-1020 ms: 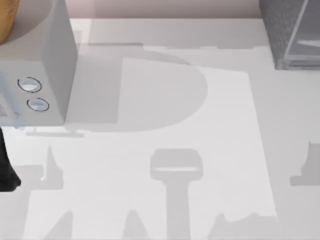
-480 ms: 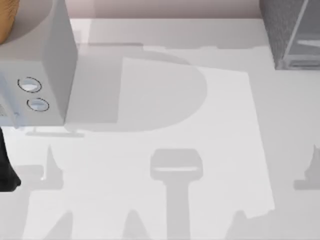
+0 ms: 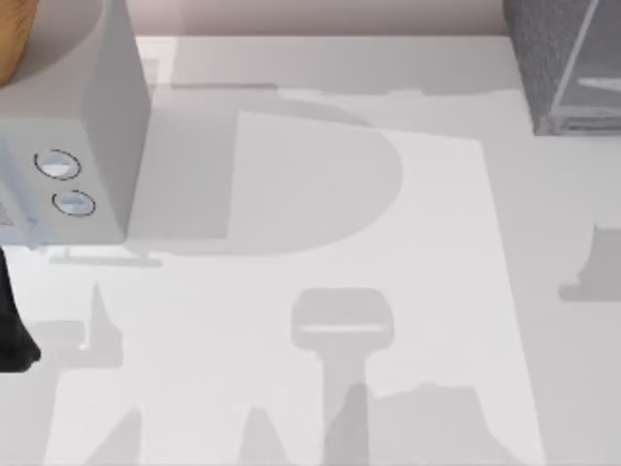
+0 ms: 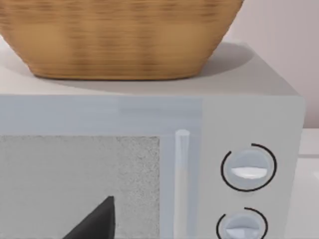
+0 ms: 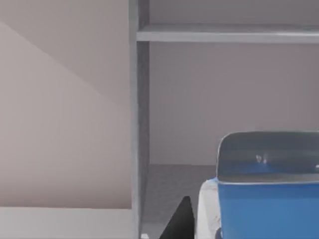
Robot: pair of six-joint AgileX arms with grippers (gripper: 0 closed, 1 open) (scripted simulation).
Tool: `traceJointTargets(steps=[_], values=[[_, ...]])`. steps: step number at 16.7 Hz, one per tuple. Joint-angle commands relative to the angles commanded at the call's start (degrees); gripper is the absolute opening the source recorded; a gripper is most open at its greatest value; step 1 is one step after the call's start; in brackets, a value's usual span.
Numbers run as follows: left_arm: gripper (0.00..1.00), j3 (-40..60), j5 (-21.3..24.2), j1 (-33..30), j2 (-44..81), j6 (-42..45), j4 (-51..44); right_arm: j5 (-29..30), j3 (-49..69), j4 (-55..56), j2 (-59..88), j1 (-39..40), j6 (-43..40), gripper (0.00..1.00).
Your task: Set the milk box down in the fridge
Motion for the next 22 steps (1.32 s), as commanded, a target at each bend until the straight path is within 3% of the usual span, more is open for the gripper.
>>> traceJointTargets(steps=[13, 17, 22], values=[[1.0, 0.0, 0.0, 0.0, 0.0, 0.0, 0.0, -8.6, 34.0, 41.8, 82.9, -10.3, 0.5, 0.0], [1.0, 0.0, 0.0, 0.0, 0.0, 0.0, 0.0, -10.1, 39.8, 48.8, 94.8, -11.9, 0.6, 0.0], [1.0, 0.0, 0.0, 0.0, 0.0, 0.0, 0.0, -10.4, 41.1, 50.4, 97.4, -12.3, 0.6, 0.0]])
